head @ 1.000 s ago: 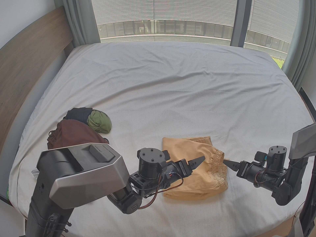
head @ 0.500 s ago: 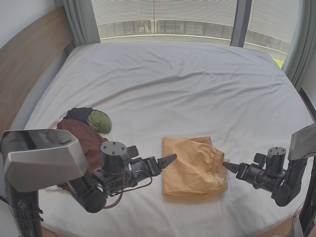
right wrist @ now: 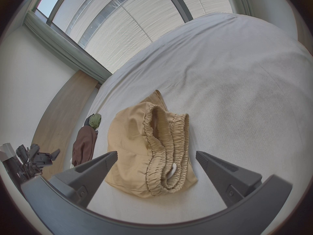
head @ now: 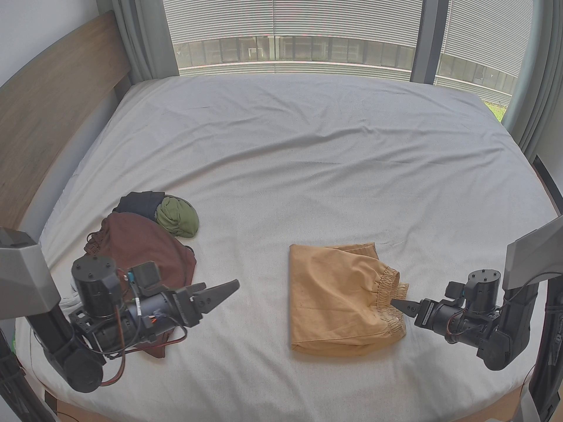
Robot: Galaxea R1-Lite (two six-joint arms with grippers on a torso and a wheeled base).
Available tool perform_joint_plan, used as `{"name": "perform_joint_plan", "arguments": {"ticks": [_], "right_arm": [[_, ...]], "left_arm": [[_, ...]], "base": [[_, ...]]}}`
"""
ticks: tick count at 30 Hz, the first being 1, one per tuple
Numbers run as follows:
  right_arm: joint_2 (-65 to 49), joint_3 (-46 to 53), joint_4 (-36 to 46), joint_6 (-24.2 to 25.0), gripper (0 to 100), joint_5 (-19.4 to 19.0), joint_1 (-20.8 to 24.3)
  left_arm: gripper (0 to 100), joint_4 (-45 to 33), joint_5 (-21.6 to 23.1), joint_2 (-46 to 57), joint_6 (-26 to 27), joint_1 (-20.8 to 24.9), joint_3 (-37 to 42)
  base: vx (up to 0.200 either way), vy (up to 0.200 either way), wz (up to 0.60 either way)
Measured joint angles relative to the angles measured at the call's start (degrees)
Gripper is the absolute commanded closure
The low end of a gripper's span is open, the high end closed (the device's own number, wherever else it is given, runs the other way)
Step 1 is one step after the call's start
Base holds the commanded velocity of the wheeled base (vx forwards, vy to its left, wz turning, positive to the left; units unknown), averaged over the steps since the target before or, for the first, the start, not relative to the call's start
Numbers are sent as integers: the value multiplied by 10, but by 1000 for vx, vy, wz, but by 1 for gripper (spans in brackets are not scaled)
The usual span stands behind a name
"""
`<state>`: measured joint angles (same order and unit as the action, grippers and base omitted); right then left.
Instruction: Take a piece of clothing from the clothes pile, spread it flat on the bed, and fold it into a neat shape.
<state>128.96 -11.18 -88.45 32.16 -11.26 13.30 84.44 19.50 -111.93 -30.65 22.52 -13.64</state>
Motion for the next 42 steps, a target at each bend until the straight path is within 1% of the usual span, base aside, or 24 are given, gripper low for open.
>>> {"name": "perform_joint_plan", "arguments": {"ticks": [2,4,11,14,19,36,42], "right_arm": [[9,-1,0,1,0,0,0],[20,-2,0,1,0,0,0],[65,-16,0,4,0,-1,-3],[80,-24,0,22,0,-2,-3],[96,-39,-1,42,0,-2,0],[139,-89,-1,47,0,1,20],[143,-96,-1,84,0,0,44]], "left_arm": [[0,27,20,9,14,-21,25],[0,36,32,15,37,-38,45],[0,40,32,2,134,-62,73],[0,40,28,-9,155,-73,80],[0,41,27,-19,157,-81,84],[0,41,25,-52,160,-88,86],[0,41,25,-55,160,-89,87]], "base": [[0,0,0],[0,0,0],[0,0,0],[0,0,0],[0,0,0],[0,0,0],[0,0,0]]}}
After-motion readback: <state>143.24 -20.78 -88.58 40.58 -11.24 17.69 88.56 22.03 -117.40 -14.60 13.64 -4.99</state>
